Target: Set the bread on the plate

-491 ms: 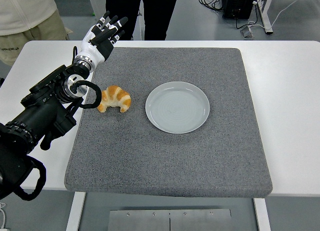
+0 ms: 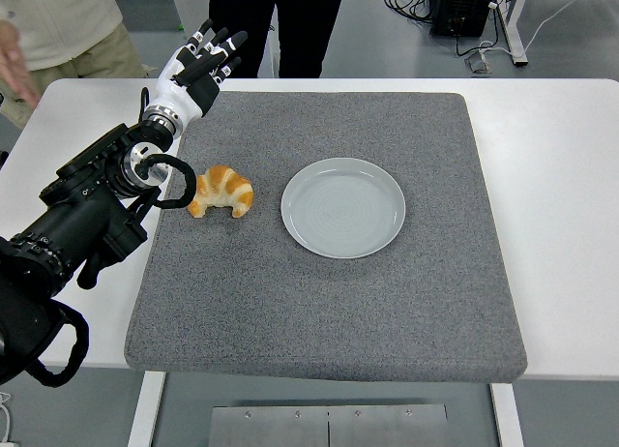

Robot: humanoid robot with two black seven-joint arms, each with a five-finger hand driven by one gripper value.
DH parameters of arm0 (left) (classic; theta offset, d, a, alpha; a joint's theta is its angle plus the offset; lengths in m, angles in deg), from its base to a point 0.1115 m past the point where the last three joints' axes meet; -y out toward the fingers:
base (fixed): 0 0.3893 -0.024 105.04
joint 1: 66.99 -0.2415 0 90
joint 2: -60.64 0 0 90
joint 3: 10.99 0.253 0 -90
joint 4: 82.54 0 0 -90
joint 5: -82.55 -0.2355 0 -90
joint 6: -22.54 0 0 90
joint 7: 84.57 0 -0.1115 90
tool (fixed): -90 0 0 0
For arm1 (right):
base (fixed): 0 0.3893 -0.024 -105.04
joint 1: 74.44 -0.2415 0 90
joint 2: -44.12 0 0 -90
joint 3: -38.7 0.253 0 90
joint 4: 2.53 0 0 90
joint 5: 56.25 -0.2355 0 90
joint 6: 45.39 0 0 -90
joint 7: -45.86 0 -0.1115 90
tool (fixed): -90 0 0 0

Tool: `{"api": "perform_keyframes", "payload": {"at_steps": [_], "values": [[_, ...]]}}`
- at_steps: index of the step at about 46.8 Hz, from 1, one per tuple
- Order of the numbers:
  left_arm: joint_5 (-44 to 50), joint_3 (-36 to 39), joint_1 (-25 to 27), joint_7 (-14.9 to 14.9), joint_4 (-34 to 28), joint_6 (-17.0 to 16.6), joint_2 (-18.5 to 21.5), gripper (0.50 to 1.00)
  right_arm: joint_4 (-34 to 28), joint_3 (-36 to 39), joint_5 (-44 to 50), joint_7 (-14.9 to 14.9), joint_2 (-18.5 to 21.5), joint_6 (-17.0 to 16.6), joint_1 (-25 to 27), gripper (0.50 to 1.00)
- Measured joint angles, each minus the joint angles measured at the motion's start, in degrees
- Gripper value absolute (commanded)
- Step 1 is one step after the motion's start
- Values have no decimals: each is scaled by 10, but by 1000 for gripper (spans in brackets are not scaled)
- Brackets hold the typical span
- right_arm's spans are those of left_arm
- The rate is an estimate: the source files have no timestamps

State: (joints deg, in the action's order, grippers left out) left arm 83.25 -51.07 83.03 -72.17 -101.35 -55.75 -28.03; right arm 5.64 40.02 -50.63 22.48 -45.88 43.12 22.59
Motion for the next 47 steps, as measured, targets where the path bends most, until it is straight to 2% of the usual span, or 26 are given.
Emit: {"api": "perform_keyframes", "payload": {"at_steps": [21, 27, 40, 47], "values": [[1, -5, 1, 1, -1, -1, -1, 980, 0, 0, 0, 0, 0, 0, 0, 1000], [1, -2, -5, 1, -27, 0, 3, 980, 0, 0, 0, 0, 0, 0, 0, 1000], [-4, 7, -8, -1, -80, -3, 37, 980, 0, 0, 0, 0, 0, 0, 0, 1000], [-5, 38, -17, -2, -145, -5, 88, 980, 0, 0, 0, 0, 0, 0, 0, 1000]]}}
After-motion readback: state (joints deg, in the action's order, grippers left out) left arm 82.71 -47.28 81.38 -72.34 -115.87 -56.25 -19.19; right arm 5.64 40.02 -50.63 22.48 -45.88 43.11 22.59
